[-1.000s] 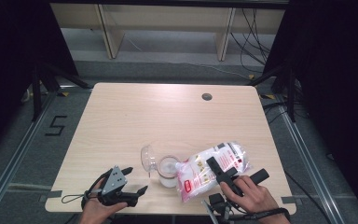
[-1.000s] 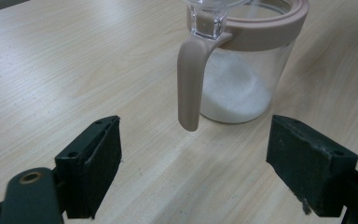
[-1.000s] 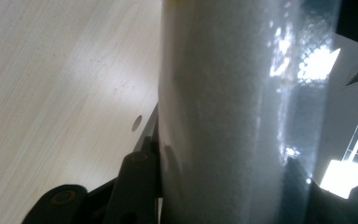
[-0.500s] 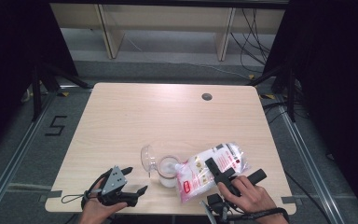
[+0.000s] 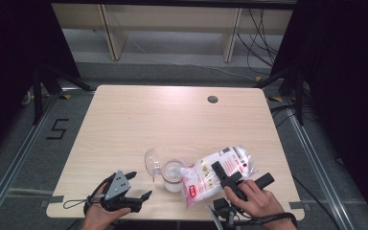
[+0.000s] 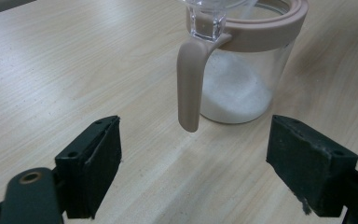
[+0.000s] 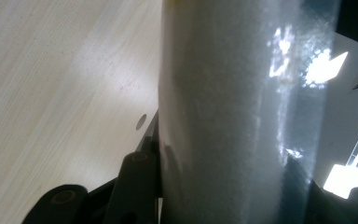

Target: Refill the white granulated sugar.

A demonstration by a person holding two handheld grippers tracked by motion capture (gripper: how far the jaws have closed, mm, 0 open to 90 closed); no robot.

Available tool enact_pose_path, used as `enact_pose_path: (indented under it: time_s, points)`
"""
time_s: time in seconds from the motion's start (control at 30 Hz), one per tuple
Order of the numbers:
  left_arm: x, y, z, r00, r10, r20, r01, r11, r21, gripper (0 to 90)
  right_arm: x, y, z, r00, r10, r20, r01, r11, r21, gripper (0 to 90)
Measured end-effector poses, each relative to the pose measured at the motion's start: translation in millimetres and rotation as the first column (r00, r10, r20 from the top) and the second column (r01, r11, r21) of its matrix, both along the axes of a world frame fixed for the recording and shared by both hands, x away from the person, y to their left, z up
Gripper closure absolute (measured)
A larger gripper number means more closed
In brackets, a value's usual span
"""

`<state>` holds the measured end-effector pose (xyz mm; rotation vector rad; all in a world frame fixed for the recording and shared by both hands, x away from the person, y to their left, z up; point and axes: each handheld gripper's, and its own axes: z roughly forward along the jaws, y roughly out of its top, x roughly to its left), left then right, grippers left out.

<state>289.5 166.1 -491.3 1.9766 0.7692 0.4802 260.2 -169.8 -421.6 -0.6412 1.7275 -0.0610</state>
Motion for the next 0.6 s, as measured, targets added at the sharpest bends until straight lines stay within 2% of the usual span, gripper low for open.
enact_pose_path:
  time_s: [0.03, 0.1, 0.13, 0.17, 0.27, 0.33, 0.4, 0.43, 0.47, 0.53, 0.57, 0.6]
  points:
    - [0.0, 0.0, 0.0, 1.0000, 0.000, 0.000, 0.000, 1.0000, 0.000, 17.5, 0.1, 0.6, 0.8, 1.0000, 0.010, -0.001, -0.010, 0.9999, -0.014, 69.1]
    - [0.5, 0.8, 0.9, 0.9999, -0.007, 0.014, 0.007, 0.9999, 0.014, 17.4, -1.6, 0.3, 0.7, 1.0000, 0.004, 0.001, -0.004, 1.0000, -0.004, 69.1]
    - [0.3, 0.7, 0.9, 0.9999, -0.004, 0.014, 0.004, 0.9999, 0.013, 17.4, -1.8, 1.2, 1.5, 1.0000, 0.008, 0.004, -0.007, 0.9998, -0.016, 69.0]
    - [-0.7, 0.1, 0.7, 1.0000, 0.004, 0.003, -0.004, 1.0000, 0.001, 17.5, -2.2, 1.7, 0.6, 1.0000, 0.005, 0.001, -0.005, 1.0000, -0.003, 69.1]
    - [-0.9, 0.2, 1.3, 0.9999, 0.004, 0.010, -0.004, 0.9999, 0.010, 17.4, -2.3, 3.9, 1.7, 0.9999, 0.012, 0.005, -0.012, 0.9998, -0.015, 69.1]
    - [-1.7, -1.2, 0.6, 1.0000, 0.004, 0.007, -0.004, 0.9999, -0.010, 17.5, -3.1, 4.9, 1.6, 0.9999, 0.010, 0.009, -0.010, 0.9998, -0.017, 69.1]
    - [-1.4, -0.2, 1.8, 0.9997, -0.005, 0.023, 0.005, 1.0000, 0.008, 17.5, -3.4, 5.4, 1.3, 0.9999, 0.015, 0.006, -0.015, 0.9998, -0.008, 69.1]
    - [-1.4, -0.2, 1.8, 0.9997, -0.005, 0.023, 0.005, 1.0000, 0.008, 17.4, -2.9, 6.5, 2.2, 0.9995, 0.030, 0.007, -0.030, 0.9993, -0.022, 69.1]
    - [0.3, 1.3, 3.3, 0.9983, -0.021, 0.055, 0.019, 0.9993, 0.032, 17.5, -3.8, 5.7, 1.5, 0.9999, 0.016, 0.006, -0.016, 0.9998, -0.008, 69.1]
    - [0.5, 2.2, 3.8, 0.9979, -0.020, 0.062, 0.018, 0.9988, 0.045, 17.4, -4.5, 5.6, 2.0, 0.9999, 0.013, 0.007, -0.013, 0.9999, -0.010, 69.1]
    - [-0.7, 1.4, 3.4, 0.9988, -0.005, 0.049, 0.003, 0.9995, 0.030, 17.5, -4.7, 5.5, 3.3, 0.9998, 0.014, 0.014, -0.013, 0.9997, -0.019, 69.1]
    - [-0.7, 1.3, 3.4, 0.9987, -0.004, 0.051, 0.003, 0.9996, 0.029, 17.5, -4.7, 5.0, 3.3, 0.9999, 0.012, 0.007, -0.012, 0.9999, -0.004, 69.2]
